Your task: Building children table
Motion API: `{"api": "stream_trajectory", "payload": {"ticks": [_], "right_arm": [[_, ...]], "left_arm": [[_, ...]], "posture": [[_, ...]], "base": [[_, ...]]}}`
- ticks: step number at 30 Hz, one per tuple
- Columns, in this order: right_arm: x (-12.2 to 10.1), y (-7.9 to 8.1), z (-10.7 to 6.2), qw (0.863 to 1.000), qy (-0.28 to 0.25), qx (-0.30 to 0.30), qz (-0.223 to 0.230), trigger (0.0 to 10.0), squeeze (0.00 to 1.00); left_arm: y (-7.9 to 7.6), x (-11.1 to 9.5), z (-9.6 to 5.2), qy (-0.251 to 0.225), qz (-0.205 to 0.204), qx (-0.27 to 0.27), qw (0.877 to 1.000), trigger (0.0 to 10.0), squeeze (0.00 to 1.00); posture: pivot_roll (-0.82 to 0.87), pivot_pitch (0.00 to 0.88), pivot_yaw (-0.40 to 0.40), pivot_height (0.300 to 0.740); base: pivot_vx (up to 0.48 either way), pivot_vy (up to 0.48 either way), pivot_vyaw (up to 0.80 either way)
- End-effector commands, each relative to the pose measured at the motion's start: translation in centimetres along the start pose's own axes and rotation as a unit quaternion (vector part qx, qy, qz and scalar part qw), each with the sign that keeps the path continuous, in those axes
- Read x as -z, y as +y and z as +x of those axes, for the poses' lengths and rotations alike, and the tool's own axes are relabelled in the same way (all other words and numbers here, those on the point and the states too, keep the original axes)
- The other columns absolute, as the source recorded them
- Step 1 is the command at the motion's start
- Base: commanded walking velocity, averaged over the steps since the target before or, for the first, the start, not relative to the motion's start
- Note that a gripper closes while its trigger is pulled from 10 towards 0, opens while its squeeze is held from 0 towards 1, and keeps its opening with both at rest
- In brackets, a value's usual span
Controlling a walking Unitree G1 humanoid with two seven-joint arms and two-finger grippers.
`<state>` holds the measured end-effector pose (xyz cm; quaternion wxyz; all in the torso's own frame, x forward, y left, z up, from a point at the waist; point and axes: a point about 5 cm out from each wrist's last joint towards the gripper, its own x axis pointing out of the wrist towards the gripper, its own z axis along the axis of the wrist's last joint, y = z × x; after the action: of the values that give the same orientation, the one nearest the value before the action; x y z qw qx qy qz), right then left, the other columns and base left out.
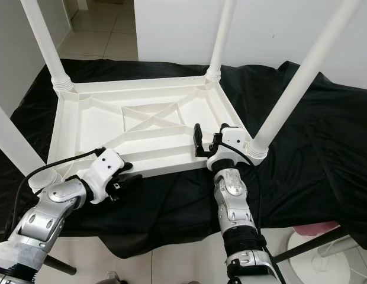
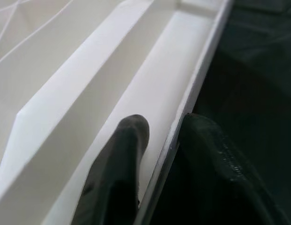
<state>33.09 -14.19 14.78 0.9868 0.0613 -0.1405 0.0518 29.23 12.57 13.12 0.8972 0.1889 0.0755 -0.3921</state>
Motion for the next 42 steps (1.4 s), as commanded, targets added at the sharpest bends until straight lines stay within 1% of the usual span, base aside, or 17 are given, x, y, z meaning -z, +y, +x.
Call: {"api": "stream_trajectory", "payload": {"ticks": [1,13,14,15,16,18,19,20,22,27,28,33,35,37,38,39,42], "right_arm": [[0.1,-0.3,-0.1,1.000,-0.002,0.010,0.001,10.0,0.00],[0.2,-0.2,0.1,1.000,0.001,0.012,0.000,10.0,0.00],[0.3,-0.1,0.1,1.000,0.003,0.011,0.001,10.0,0.00],[0.3,-0.1,0.1,1.000,0.003,0.011,0.001,10.0,0.00],[0.3,-0.1,0.1,1.000,0.004,0.011,0.001,10.0,0.00],[0.4,0.0,0.1,1.000,0.005,0.010,0.001,10.0,0.00],[0.4,0.1,0.1,1.000,0.005,0.010,0.000,10.0,0.00],[0.4,0.2,0.1,1.000,0.006,0.010,0.000,10.0,0.00],[0.5,0.2,0.1,1.000,0.006,0.010,0.000,10.0,0.00],[0.6,0.4,-0.1,1.000,0.009,0.008,-0.001,10.0,0.00],[0.9,0.4,-0.3,1.000,0.014,0.006,-0.005,10.0,0.00],[1.2,0.4,-0.5,1.000,0.022,0.006,-0.011,10.0,0.00],[1.6,0.3,-0.7,0.999,0.034,0.009,-0.016,10.0,0.00],[1.9,0.1,-0.9,0.999,0.042,0.016,-0.022,10.0,0.00],[2.0,-0.1,-0.9,0.998,0.045,0.020,-0.027,10.0,0.00],[2.0,-0.1,-0.9,0.998,0.045,0.020,-0.027,10.0,0.00],[2.3,-0.6,-1.1,0.997,0.054,0.036,-0.040,10.0,0.00]], "left_arm": [[0.7,0.9,0.1,0.022,-0.010,-0.065,0.998,0.0,0.00],[-0.4,-0.9,2.2,-0.004,-0.002,-0.053,0.999,0.0,0.00],[-0.8,-1.2,2.6,-0.007,0.000,-0.051,0.999,7.6,0.00],[-0.8,-1.2,2.6,-0.007,0.000,-0.051,0.999,7.6,0.00],[-1.0,-1.4,2.9,-0.009,0.002,-0.053,0.999,10.0,0.00],[-1.1,-1.5,3.2,-0.010,-0.002,-0.053,0.999,10.0,0.00],[-1.4,-1.7,3.2,-0.018,-0.014,-0.048,0.999,10.0,0.37],[-1.5,-1.8,3.2,-0.024,-0.023,-0.044,0.998,10.0,1.00],[-1.7,-2.0,3.1,-0.035,-0.035,-0.040,0.998,10.0,1.00],[-1.7,-2.3,2.6,-0.055,-0.036,-0.035,0.997,10.0,1.00],[-2.4,-2.9,1.5,-0.089,-0.021,-0.005,0.996,10.0,0.00],[-3.1,-3.4,0.3,-0.118,-0.035,0.024,0.992,10.0,0.00],[-4.0,-3.4,-0.8,-0.123,-0.048,0.053,0.990,10.0,0.00],[-4.9,-2.9,-2.0,-0.108,-0.043,0.081,0.990,10.0,0.00],[-5.1,-2.7,-3.0,-0.103,-0.057,0.091,0.989,10.0,0.00],[-5.1,-2.7,-3.0,-0.103,-0.057,0.091,0.989,10.0,0.00],[-5.4,-2.2,-5.6,-0.085,-0.086,0.120,0.985,10.0,0.00]], "posture": [[0.07,0.060,-0.073,0.740],[0.07,0.045,-0.081,0.740],[0.08,0.044,-0.081,0.740],[0.08,0.044,-0.081,0.740],[0.08,0.044,-0.081,0.740],[0.08,0.042,-0.081,0.740],[0.08,0.038,-0.081,0.740],[0.08,0.038,-0.081,0.740],[0.08,0.038,-0.082,0.740],[0.09,0.039,-0.083,0.740],[0.09,0.042,-0.083,0.740],[0.10,0.048,-0.086,0.740],[0.10,0.052,-0.087,0.740],[0.11,0.057,-0.092,0.740],[0.11,0.064,-0.096,0.740],[0.11,0.064,-0.096,0.740],[0.12,0.071,-0.104,0.740]], "base": [[0.000,0.000,0.00],[0.000,0.000,0.00],[0.000,0.000,0.00],[0.000,0.000,0.00],[0.000,0.000,0.00],[0.000,0.000,0.00],[0.000,0.000,0.00],[0.000,0.000,0.00],[0.000,0.000,0.00],[0.000,0.000,0.00],[0.000,0.000,0.00],[0.000,0.000,0.00],[0.000,0.000,0.00],[0.000,0.000,0.00],[0.000,0.000,0.00],[0.000,0.000,0.00],[0.000,0.000,0.00]]}}
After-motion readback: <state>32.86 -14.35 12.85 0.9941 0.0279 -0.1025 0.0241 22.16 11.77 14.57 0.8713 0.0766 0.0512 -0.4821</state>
